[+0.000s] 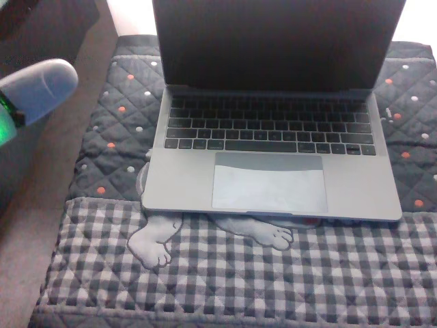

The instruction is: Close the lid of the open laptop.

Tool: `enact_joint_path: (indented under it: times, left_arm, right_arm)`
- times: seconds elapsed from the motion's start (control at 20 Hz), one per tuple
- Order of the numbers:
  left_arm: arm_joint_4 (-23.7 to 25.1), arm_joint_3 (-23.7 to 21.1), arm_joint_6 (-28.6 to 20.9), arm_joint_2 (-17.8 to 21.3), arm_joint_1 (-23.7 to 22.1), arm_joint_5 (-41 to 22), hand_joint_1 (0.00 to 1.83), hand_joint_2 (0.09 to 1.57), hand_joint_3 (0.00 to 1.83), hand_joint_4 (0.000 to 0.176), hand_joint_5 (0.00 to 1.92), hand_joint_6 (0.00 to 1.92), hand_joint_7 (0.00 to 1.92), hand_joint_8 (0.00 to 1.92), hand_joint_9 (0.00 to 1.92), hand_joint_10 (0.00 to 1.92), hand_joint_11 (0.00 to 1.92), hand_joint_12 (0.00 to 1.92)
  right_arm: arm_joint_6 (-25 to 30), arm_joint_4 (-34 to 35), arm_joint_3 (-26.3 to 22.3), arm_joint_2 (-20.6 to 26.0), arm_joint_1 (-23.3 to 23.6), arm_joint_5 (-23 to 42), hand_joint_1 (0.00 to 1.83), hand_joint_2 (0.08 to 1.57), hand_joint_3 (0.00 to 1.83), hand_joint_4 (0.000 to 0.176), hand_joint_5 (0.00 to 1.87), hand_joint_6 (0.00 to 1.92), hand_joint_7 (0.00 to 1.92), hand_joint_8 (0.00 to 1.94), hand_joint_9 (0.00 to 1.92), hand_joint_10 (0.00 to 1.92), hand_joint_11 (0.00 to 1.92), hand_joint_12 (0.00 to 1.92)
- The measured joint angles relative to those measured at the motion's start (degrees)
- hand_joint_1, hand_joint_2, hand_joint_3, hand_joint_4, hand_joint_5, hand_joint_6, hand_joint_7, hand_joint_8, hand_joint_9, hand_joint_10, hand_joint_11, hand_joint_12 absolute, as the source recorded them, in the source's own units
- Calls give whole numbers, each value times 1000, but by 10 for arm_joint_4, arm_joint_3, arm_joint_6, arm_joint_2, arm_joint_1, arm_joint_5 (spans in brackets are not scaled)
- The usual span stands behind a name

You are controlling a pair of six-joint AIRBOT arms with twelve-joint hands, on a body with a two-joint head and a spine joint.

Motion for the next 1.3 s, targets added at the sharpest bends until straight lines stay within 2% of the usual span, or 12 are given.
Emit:
enact_joint_path:
  times: [0.15, 0.25, 0.4, 0.45, 0.6, 0.65, 0.75, 0.9, 0.95, 1.1, 1.15, 1.3]
  left_arm:
    - [1, 0, 0, 0, 0, 6, 249, 1259, 0, 13, 0, 0, 0, 0, 0, 0, 0, 0]
    - [1, 0, 1, 0, 0, 7, 539, 1281, 0, 45, 0, 0, 0, 0, 0, 0, 0, 0]
    - [-5, -11, 47, 5, 0, 18, 899, 1275, 0, 8, 0, 0, 0, 0, 0, 0, 0, 0]
    - [-2, -13, 60, 7, 0, 25, 812, 1276, 0, 22, 0, 0, 0, 0, 0, 0, 0, 0]
    - [2, -16, 95, 7, -14, 73, 610, 1343, 21, 0, 0, 0, 3, 0, 0, 0, 0, 0]
    - [2, -15, 103, 7, -20, 85, 416, 1341, 17, 0, 0, 0, 0, 0, 0, 0, 0, 0]
    - [14, -9, 108, 4, -40, 115, 292, 1304, 0, 1, 1, 0, 0, 0, 0, 0, 0, 0]
    - [27, -3, 108, -11, -52, 151, 122, 1235, 0, 109, 0, 0, 0, 0, 0, 0, 0, 0]
    - [46, 3, 99, -20, -57, 172, 185, 1239, 0, 158, 0, 0, 0, 0, 0, 0, 0, 0]
    - [63, 21, 66, -45, -75, 200, 217, 1268, 1, 151, 0, 0, 0, 0, 0, 0, 0, 0]
    - [68, 25, 60, -50, -77, 204, 217, 1286, 8, 122, 0, 0, 0, 0, 0, 0, 0, 0]
    - [92, 38, 44, -80, -85, 244, 77, 1261, 0, 142, 0, 0, 0, 0, 0, 0, 0, 0]
  right_arm:
    - [-4, 0, 0, 2, 0, -4, 16, 1171, 0, 92, 0, 0, 0, 0, 0, 0, 0, 0]
    - [-5, 0, 0, 2, 0, -5, 0, 1148, 0, 88, 0, 0, 0, 0, 0, 0, 0, 0]
    - [-23, -6, 0, 5, 0, -22, 0, 1137, 0, 62, 0, 0, 0, 0, 0, 0, 0, 0]
    - [-34, -6, 0, 5, 1, -30, 0, 1103, 0, 120, 0, 0, 0, 0, 0, 0, 0, 0]
    - [-75, -11, -1, 7, 33, -85, 0, 1158, 5, 28, 0, 0, 0, 0, 0, 0, 0, 0]
    - [-85, -15, -1, 7, 47, -102, 0, 1150, 1, 64, 0, 0, 0, 0, 0, 0, 0, 0]
    - [-118, -28, -1, 5, 102, -154, 0, 1148, 0, 74, 0, 0, 0, 0, 0, 0, 0, 0]
    - [-148, -49, 11, -25, 172, -229, 0, 1201, 22, 47, 0, 0, 0, 0, 0, 0, 0, 0]
    - [-154, -52, 17, -38, 179, -259, 0, 1248, 39, 0, 0, 0, 0, 0, 0, 0, 0, 0]
    - [-154, -50, 23, -43, 184, -280, 0, 1285, 50, 0, 0, 0, 0, 0, 0, 0, 0, 0]
    - [-155, -49, 25, -44, 189, -281, 0, 1308, 58, 0, 0, 0, 0, 0, 0, 0, 0, 0]
    - [-156, -42, 32, -51, 199, -283, 0, 1313, 52, 0, 0, 0, 0, 0, 0, 0, 0, 0]
